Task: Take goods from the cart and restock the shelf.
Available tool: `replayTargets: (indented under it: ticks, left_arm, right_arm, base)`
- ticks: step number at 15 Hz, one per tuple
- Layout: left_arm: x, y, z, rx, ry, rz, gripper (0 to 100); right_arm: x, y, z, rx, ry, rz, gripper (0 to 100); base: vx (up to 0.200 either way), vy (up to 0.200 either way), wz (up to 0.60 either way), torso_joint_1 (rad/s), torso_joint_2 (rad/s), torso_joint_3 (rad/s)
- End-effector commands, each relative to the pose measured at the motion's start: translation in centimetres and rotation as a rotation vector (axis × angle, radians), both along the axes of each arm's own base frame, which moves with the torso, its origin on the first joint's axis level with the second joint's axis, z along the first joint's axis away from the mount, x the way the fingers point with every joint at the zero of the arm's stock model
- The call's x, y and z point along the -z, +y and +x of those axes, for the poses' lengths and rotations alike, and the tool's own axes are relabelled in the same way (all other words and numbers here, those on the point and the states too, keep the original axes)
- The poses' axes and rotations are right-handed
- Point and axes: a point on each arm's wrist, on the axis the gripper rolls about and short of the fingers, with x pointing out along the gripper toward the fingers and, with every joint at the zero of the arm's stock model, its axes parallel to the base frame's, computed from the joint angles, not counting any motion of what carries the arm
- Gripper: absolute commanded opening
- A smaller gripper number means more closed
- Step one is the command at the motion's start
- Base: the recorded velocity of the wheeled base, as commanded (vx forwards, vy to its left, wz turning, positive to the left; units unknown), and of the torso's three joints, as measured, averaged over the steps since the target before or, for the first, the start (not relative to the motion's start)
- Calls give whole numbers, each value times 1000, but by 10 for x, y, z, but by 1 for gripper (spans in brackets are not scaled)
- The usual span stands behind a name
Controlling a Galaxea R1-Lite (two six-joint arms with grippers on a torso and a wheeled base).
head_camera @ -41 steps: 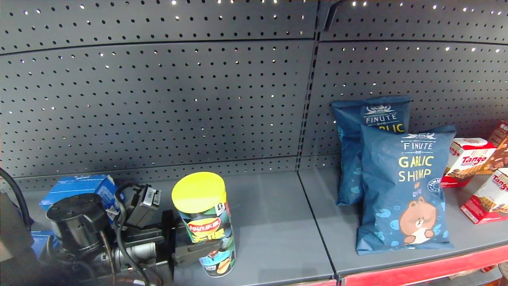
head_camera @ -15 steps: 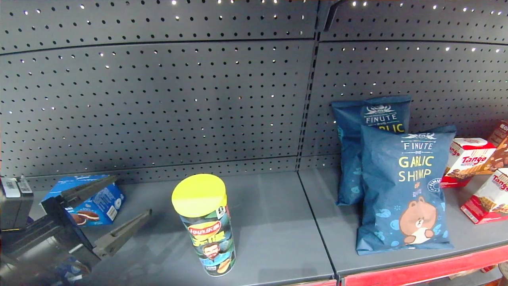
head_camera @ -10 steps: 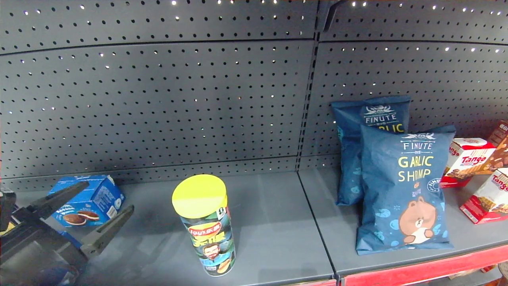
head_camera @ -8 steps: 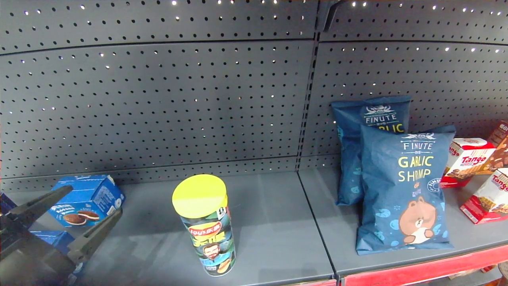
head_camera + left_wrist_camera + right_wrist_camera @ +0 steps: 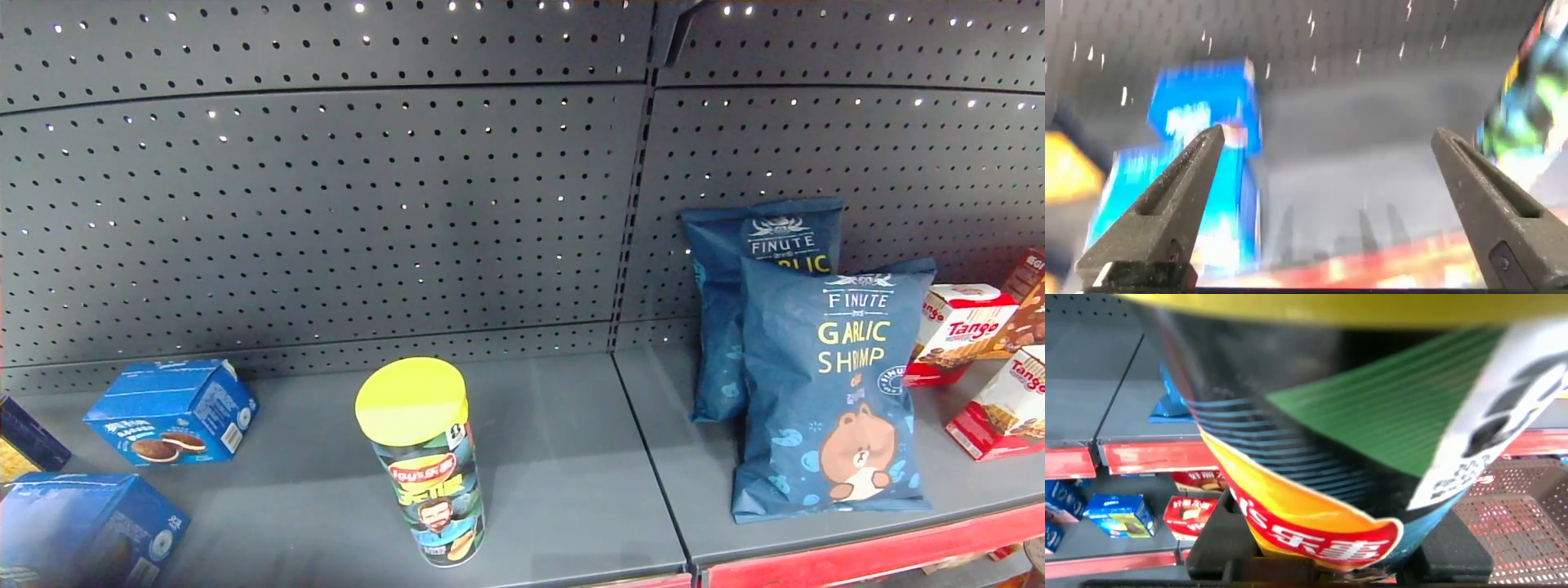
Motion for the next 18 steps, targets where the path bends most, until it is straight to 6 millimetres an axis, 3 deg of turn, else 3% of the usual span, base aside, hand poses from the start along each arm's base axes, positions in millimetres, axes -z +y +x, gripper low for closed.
replayTargets:
  ticks: [1, 4, 7, 10, 12, 16, 18]
  left_arm:
    - [5, -4, -50, -64, -111, -6, 100]
    - [19, -1, -54, -196, -81, -12, 100]
    - [58, 1, -44, -256, 38, 40, 100]
    - [59, 1, -44, -239, 45, 28, 100]
    - [63, -2, -44, -118, 88, 11, 100]
    - [64, -2, -44, -125, 95, -2, 100]
    - [64, -2, -44, -125, 95, -2, 100]
  right_arm:
    - [-1, 0, -1, -1, -5, 0, 0]
    - [0, 0, 0, -4, -1, 0, 0]
    - [1, 0, 0, -5, 2, -2, 0]
    - [0, 0, 0, -15, 1, -6, 0]
    - [1, 1, 0, -50, 4, -6, 0]
    - [0, 2, 0, -82, -2, -13, 0]
    - [-17, 0, -5, -145, -31, -10, 0]
  base:
    - [0, 0, 0, 0, 0, 0]
    - [0, 0, 0, 0, 0, 0]
    - [0, 0, 0, 0, 0, 0]
    - [0, 0, 0, 0, 0, 0]
    - [0, 0, 0, 0, 0, 0]
    - [0, 0, 0, 0, 0, 0]
    - [0, 0, 0, 0, 0, 0]
